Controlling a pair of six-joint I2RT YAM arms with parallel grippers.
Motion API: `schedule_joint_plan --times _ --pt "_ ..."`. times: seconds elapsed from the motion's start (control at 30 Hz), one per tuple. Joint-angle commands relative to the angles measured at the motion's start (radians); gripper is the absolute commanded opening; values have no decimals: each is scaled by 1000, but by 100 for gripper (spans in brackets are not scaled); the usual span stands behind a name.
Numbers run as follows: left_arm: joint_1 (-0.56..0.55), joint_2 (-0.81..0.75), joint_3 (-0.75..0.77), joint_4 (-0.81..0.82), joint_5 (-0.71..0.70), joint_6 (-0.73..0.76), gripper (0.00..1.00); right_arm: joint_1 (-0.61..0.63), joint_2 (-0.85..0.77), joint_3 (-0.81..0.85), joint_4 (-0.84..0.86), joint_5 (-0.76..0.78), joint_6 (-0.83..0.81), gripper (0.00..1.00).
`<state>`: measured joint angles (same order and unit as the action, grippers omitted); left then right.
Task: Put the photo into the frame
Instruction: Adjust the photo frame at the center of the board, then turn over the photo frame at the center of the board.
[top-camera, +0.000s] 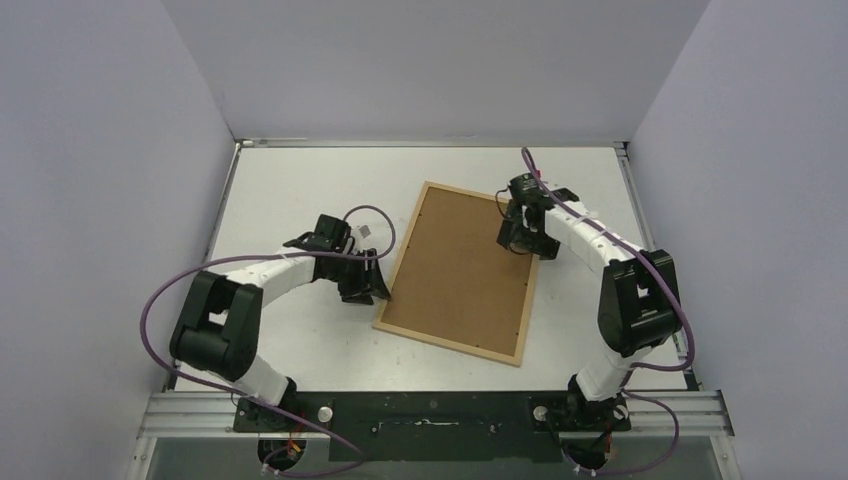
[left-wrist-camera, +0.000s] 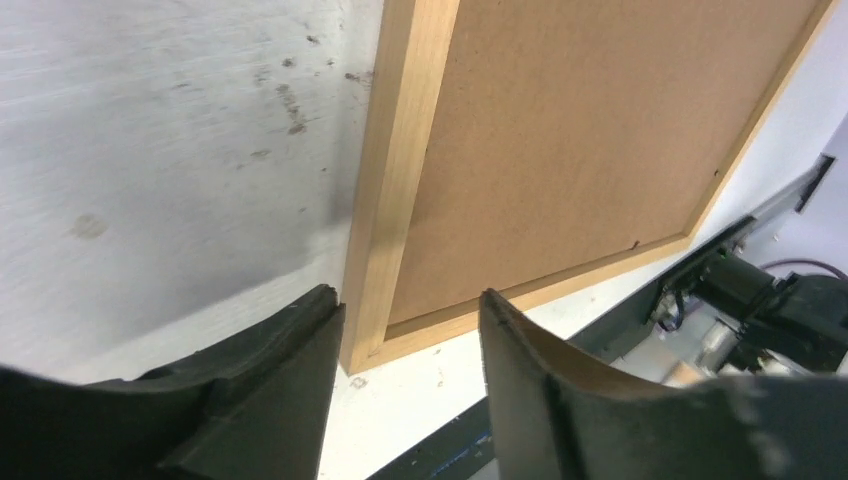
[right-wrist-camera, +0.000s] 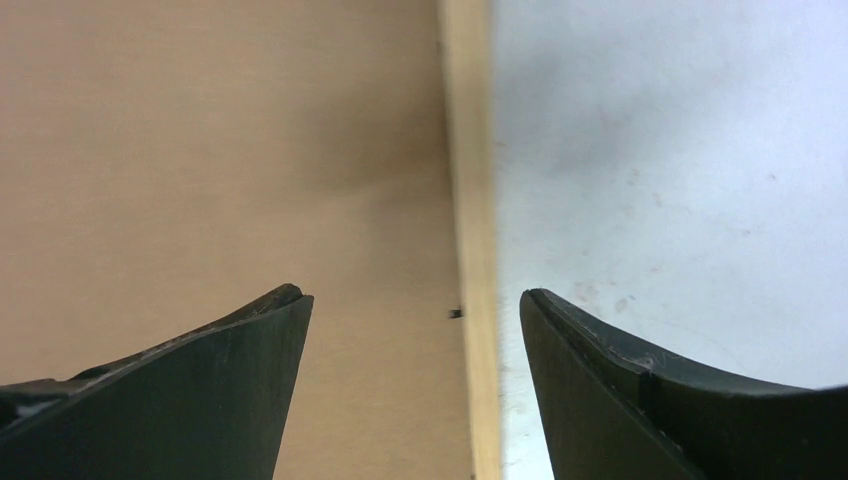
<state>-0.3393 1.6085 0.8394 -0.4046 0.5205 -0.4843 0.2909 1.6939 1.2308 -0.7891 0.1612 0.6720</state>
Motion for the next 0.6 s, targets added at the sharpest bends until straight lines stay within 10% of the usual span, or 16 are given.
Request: schedule_joint_plan --times 0.0,0.57 --pt "12 -180 -13 -42 -158 -37 56 168 25 179 -33 79 4 78" --pt "130 -474 -131 -25 -350 -227 62 567 567 769 -105 53 199 56"
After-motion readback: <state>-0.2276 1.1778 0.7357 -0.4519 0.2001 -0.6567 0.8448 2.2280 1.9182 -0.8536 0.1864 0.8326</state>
